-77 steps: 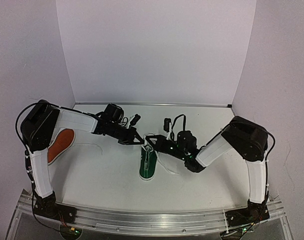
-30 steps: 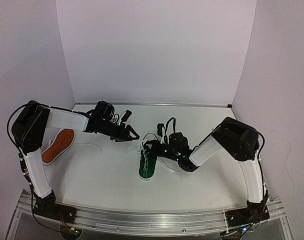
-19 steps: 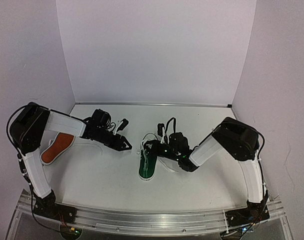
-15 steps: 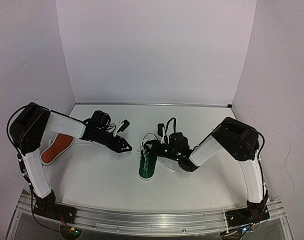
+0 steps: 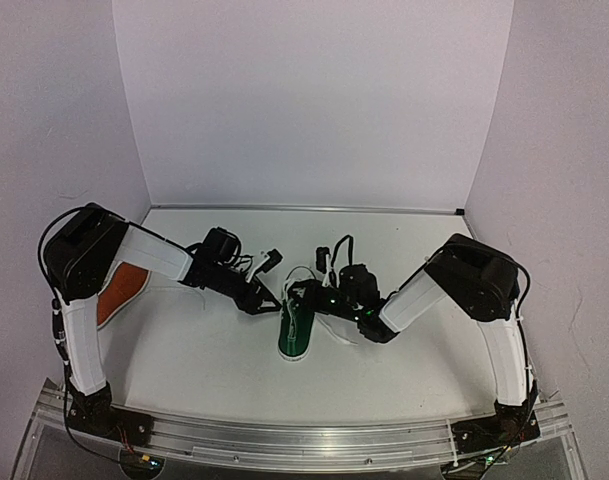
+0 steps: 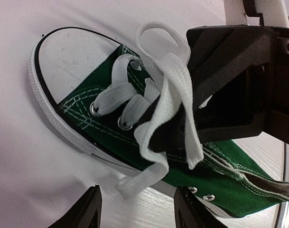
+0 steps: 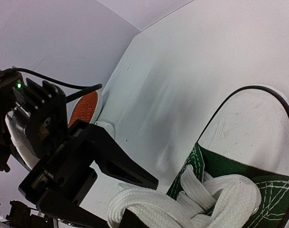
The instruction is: Tie the shoes
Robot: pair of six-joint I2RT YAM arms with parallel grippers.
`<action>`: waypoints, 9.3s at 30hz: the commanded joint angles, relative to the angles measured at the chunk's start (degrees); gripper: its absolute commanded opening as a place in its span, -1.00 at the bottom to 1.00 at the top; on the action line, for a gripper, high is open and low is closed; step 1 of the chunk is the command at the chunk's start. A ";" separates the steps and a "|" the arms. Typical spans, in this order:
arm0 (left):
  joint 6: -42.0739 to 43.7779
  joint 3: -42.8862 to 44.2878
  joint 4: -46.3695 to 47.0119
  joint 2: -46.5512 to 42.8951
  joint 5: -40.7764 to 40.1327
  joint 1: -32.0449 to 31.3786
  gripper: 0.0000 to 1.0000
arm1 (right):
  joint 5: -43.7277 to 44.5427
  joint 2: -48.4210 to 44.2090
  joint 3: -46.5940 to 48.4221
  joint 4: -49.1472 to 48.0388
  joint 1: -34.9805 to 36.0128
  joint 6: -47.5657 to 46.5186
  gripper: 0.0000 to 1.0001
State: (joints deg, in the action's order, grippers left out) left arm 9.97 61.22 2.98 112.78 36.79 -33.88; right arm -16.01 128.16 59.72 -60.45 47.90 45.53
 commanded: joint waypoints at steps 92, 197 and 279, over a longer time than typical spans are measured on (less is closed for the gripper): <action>-34.46 -14.16 -15.62 -26.44 -32.43 18.81 -1.00 | 24.52 -59.46 -34.86 65.31 -11.41 7.13 -1.00; 23.94 6.30 -6.80 -5.40 -4.74 -0.14 -1.00 | -8.22 -33.22 6.01 59.18 -11.86 -28.92 0.96; 10.26 -1.75 18.35 -6.84 -2.06 -3.72 0.04 | -14.01 -21.08 13.23 54.68 -6.02 -24.88 -1.00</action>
State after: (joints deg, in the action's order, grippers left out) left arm 23.96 58.35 14.08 104.09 31.85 -37.45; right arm -31.34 109.51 72.95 -6.43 41.56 21.94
